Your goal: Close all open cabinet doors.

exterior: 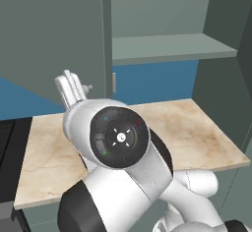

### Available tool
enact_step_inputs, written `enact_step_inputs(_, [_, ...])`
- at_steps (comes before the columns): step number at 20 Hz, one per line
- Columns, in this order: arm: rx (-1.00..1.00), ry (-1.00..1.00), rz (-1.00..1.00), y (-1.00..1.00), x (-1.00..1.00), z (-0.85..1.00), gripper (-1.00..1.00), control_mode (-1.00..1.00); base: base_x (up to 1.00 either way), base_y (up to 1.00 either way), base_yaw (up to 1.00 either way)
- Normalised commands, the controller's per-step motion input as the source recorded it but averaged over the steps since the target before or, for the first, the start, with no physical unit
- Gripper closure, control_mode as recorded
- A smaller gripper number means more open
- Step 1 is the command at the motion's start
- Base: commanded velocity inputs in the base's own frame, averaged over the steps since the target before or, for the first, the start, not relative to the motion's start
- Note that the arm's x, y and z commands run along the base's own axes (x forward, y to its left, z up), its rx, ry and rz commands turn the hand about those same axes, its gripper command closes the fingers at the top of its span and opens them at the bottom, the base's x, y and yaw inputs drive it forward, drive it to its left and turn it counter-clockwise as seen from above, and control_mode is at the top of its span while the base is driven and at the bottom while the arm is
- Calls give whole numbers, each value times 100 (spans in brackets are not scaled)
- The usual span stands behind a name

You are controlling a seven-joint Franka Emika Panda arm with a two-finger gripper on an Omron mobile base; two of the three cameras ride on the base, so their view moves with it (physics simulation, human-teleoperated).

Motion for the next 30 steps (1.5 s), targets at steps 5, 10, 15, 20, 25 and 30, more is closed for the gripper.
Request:
enact_step_inputs(5, [8,-2,-20,0,41,0,-100,-100,0,0,0])
enact_step_inputs(10, [1,-4,-19,0,51,0,-100,-100,0,0,0])
enact_step_inputs(15, [0,-10,-15,0,52,0,-100,-100,0,0,0])
enact_step_inputs(20, [0,-9,-16,-15,38,0,-100,-100,0,0,0])
enact_step_inputs(25, [0,-1,-17,-34,43,0,-100,-100,0,0,0])
enact_step_inputs(30, [3,0,-14,-43,51,0,-100,-100,0,0,0])
